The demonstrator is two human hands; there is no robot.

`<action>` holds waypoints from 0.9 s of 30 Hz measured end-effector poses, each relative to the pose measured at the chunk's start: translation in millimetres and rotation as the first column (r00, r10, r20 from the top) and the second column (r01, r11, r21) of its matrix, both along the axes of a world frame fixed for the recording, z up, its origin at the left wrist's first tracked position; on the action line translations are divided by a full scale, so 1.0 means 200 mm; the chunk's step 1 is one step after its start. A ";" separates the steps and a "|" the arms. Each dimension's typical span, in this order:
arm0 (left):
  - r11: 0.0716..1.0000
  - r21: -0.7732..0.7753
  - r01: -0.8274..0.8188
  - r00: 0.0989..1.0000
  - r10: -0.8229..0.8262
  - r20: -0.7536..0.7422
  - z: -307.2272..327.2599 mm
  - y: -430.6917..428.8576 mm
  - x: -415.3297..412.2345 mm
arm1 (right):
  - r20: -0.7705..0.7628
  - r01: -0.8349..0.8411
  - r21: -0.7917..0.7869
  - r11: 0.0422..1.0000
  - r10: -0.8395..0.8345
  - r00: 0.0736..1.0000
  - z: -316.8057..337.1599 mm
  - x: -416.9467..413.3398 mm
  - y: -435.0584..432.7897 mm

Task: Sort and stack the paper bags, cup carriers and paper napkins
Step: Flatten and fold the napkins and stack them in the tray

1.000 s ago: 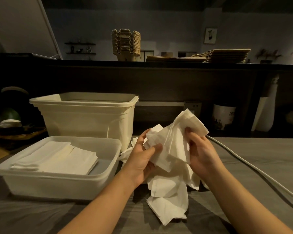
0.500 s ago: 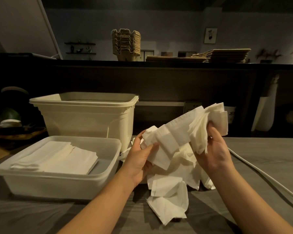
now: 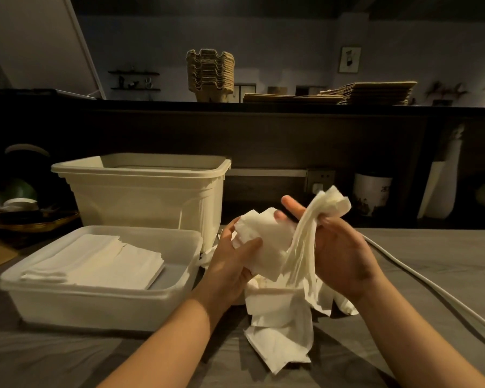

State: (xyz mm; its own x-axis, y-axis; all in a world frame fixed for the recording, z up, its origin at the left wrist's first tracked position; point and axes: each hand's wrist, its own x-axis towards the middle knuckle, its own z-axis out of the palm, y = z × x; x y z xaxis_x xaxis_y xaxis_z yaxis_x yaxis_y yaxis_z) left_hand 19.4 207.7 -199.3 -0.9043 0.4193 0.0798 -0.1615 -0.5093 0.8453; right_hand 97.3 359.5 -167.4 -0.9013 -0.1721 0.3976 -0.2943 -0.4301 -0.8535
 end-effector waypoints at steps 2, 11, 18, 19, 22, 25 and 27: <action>0.998 -0.046 -0.034 0.991 0.039 0.127 0.01 0.02 -0.02 | -0.111 -0.165 -0.073 0.984 0.157 0.981 0.02 0.01 -0.02; 0.960 -0.035 -0.277 0.960 0.275 -0.053 0.04 0.01 -0.03 | 0.323 0.357 -0.051 0.933 -0.322 0.890 0.00 -0.02 -0.06; 0.969 -0.012 -0.247 0.953 0.240 -0.186 0.06 0.00 0.09 | 0.064 0.466 0.362 0.807 -0.520 0.851 -0.05 -0.03 -0.12; 0.967 -0.025 -0.252 0.951 0.243 -0.193 0.06 0.00 0.09 | 0.025 0.497 0.399 0.770 -0.551 0.834 -0.06 -0.03 -0.12; 0.969 -0.038 -0.245 0.948 0.231 -0.218 0.06 0.01 0.10 | -0.052 0.534 0.432 0.727 -0.572 0.819 -0.05 -0.02 -0.14; 0.972 -0.061 -0.228 0.952 0.209 -0.223 0.06 0.01 0.10 | -0.109 0.539 0.448 0.713 -0.555 0.824 -0.04 -0.01 -0.14; 0.971 -0.067 -0.231 0.951 0.211 -0.224 0.06 0.01 0.10 | -0.184 0.569 0.496 0.656 -0.561 0.807 -0.05 -0.02 -0.14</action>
